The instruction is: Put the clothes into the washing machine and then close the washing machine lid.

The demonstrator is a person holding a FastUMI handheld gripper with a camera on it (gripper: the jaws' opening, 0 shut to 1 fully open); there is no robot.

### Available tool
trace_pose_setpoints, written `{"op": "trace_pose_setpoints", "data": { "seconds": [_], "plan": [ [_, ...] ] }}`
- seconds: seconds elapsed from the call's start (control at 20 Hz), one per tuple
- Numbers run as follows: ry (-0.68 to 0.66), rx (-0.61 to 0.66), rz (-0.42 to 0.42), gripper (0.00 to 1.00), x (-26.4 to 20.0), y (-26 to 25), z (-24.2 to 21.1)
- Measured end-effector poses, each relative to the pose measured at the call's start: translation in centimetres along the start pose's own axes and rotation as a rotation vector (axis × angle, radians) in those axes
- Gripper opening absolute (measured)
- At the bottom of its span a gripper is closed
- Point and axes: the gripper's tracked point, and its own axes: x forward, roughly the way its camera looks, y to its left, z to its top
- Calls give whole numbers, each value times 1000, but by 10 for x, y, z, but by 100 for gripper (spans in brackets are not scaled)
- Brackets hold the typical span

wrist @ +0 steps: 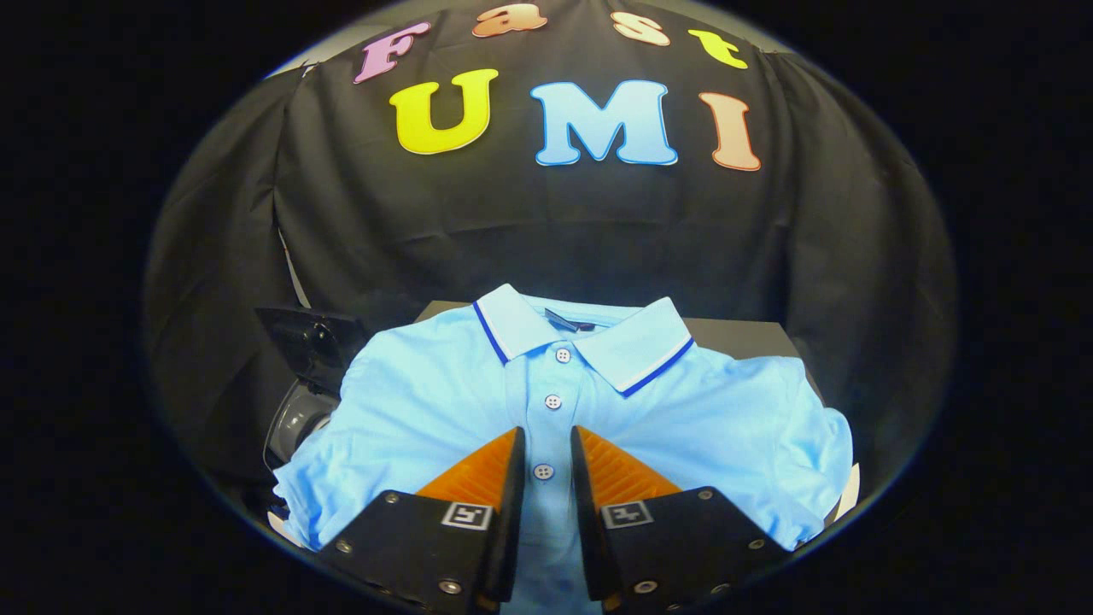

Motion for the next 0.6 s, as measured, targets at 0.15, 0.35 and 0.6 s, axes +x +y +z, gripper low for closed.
{"op": "trace_pose_setpoints", "data": {
  "seconds": [0.15,0.35,0.6],
  "plan": [
    [-21,-39,-3,9,0,1,2],
    [-32,13,40,0,-6,7,4],
    [-112,94,49,0,-21,8,20]
  ]
}}
